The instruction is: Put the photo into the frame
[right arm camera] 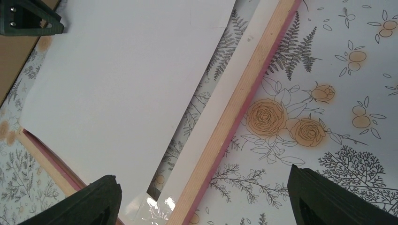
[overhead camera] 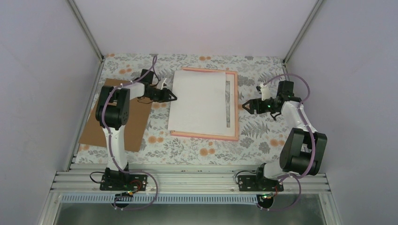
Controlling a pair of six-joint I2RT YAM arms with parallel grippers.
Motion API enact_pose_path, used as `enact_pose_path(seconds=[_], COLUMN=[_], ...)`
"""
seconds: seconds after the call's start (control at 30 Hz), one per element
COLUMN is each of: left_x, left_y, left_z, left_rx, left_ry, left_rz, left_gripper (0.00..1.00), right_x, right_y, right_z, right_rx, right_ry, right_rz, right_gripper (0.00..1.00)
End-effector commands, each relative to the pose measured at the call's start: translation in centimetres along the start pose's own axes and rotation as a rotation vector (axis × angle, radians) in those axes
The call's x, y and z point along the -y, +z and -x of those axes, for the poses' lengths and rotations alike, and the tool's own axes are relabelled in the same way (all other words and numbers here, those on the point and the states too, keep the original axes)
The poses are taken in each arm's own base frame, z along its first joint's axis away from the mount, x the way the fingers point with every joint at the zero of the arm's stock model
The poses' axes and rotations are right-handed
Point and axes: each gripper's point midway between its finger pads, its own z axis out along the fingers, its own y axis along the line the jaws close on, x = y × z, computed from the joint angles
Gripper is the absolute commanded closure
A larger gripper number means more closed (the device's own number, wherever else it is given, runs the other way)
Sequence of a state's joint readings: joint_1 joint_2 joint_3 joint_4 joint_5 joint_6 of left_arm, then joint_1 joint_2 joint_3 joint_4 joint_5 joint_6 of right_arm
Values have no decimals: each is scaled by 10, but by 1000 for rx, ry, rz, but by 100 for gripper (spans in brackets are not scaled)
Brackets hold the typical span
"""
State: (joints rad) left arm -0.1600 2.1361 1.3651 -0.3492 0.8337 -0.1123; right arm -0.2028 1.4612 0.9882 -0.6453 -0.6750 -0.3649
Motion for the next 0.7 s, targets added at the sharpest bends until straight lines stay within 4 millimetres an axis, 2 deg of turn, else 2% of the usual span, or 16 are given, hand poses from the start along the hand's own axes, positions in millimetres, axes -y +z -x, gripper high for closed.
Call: enact_pose_path(seconds=[0.0, 0.17, 0.47, 0.67], left_x=[-1, 8, 38, 43], left_y=[-2, -5, 2, 7], left_z=[8, 6, 8, 10], left_rx=[4, -13, -28, -35], left_ry=[9, 21, 37, 40], left_rz=[13, -12, -64, -71], left_gripper=[75, 97, 98, 98], right_x=[-2, -2, -2, -3], right_y=[-6, -5, -4, -3], right_z=[14, 14, 12, 9], right_rx=[30, 29, 28, 25], right_ry=[-24, -22, -15, -8], right_rz=[-15, -13, -10, -1], right_gripper=[12, 12, 12, 12])
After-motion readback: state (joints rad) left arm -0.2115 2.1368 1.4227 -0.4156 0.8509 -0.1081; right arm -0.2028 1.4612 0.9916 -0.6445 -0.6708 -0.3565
